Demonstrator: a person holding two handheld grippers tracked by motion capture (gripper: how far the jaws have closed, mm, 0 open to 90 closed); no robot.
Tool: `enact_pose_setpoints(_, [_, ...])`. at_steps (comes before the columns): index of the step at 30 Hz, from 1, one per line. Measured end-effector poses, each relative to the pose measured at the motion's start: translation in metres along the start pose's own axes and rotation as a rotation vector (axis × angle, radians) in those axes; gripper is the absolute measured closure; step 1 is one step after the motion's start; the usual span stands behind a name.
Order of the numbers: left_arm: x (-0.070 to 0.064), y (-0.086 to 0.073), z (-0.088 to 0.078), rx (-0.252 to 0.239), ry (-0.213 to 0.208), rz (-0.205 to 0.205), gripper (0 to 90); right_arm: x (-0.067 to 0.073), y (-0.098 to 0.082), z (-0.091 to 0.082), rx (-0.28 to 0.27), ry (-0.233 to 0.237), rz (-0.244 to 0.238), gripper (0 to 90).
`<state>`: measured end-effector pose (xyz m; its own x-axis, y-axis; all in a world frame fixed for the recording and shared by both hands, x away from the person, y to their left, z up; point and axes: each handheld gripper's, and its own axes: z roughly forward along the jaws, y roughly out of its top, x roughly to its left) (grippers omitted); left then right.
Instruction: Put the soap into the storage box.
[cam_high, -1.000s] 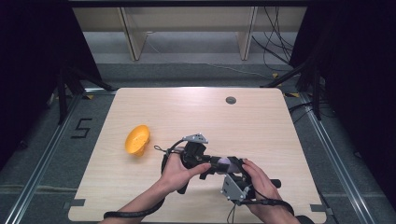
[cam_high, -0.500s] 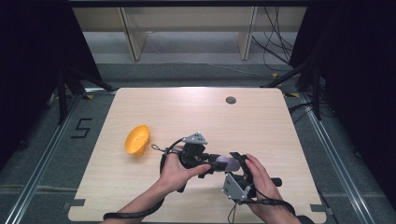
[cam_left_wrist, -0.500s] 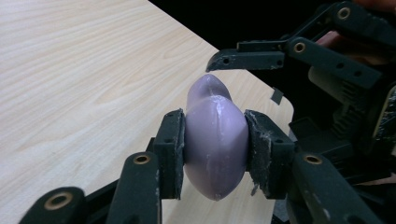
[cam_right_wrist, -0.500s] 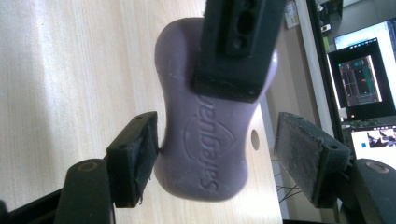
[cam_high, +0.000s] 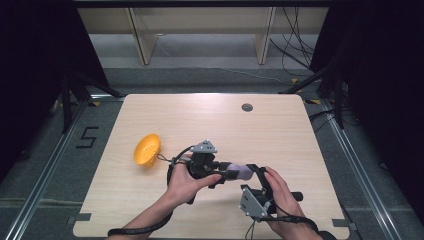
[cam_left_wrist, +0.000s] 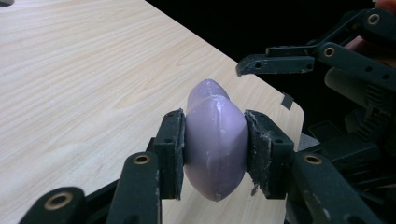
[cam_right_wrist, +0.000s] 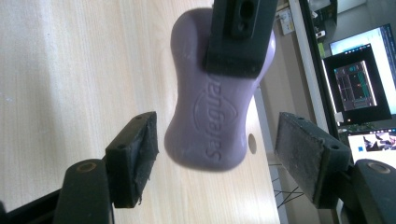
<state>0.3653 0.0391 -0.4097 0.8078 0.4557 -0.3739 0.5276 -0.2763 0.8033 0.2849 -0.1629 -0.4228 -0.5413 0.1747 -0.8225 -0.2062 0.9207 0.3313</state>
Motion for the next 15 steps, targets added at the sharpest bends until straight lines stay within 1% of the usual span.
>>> enact_pose_setpoints(1, [0.000,0.000,0.000,0.000,0.000,0.000,58.9,0.000,0.000,0.000,0.000,0.000,0.000,31.0])
enact_pose_setpoints(2, [0.000,0.000,-0.001,0.000,0.006,0.003,58.9,0.001,-0.001,-0.001,0.005,0.004,0.024,31.0])
enact_pose_setpoints(4, [0.001,-0.001,-0.004,-0.007,0.025,0.005,58.9,0.001,-0.003,-0.003,0.006,-0.007,0.027,31.1])
enact_pose_setpoints(5, [0.002,-0.001,-0.005,-0.006,0.020,0.009,58.9,0.001,-0.004,-0.003,0.002,-0.004,0.030,31.1])
enact_pose_setpoints(6, [0.002,-0.002,-0.006,-0.007,0.032,0.007,58.9,0.004,-0.004,-0.005,0.012,0.004,0.082,31.2])
enact_pose_setpoints(7, [0.002,-0.002,-0.006,-0.007,0.032,0.007,58.9,0.004,-0.004,-0.005,0.012,0.004,0.082,31.2])
enact_pose_setpoints(8, [0.004,-0.002,-0.008,-0.008,0.022,0.011,58.9,0.002,-0.006,-0.005,0.010,0.001,0.067,31.5])
enact_pose_setpoints(9, [0.004,-0.002,-0.009,-0.007,0.020,0.018,58.9,0.002,-0.006,-0.005,0.010,0.001,0.067,31.5])
enact_pose_setpoints(10, [0.005,-0.003,-0.011,-0.016,0.033,0.017,58.9,0.000,-0.008,-0.005,0.012,-0.008,0.045,31.6])
enact_pose_setpoints(11, [0.005,-0.003,-0.011,-0.016,0.033,0.017,58.9,0.000,-0.008,-0.005,0.012,-0.008,0.045,31.6])
enact_pose_setpoints(12, [0.006,-0.003,-0.014,-0.017,0.036,0.017,58.9,0.003,-0.010,-0.006,0.026,0.010,0.110,31.9])
enact_pose_setpoints(13, [0.006,-0.003,-0.014,-0.017,0.036,0.017,58.9,0.001,-0.011,-0.005,0.014,0.009,0.077,32.0])
enact_pose_setpoints(14, [0.006,-0.003,-0.016,-0.020,0.041,0.019,58.9,0.003,-0.012,-0.005,0.026,0.004,0.105,32.0])
enact_pose_setpoints(15, [0.007,-0.004,-0.017,-0.022,0.045,0.018,58.9,0.003,-0.012,-0.005,0.026,0.004,0.105,32.0])
